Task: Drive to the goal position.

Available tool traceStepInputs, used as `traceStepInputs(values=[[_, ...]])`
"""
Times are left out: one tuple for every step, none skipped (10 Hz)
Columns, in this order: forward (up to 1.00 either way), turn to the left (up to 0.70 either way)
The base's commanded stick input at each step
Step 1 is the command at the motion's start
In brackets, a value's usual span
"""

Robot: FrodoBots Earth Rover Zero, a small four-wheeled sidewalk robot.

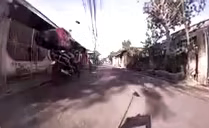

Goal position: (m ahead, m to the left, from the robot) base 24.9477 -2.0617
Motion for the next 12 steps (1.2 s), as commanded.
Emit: traceStepInputs(values=[[1.00, 0.00], [1.00, 0.00], [1.00, 0.00], [1.00, 0.00], [1.00, 0.00], [1.00, 0.00], [1.00, 0.00], [1.00, 0.00], [1.00, 0.00], [1.00, 0.00], [1.00, 0.00], [1.00, 0.00]])
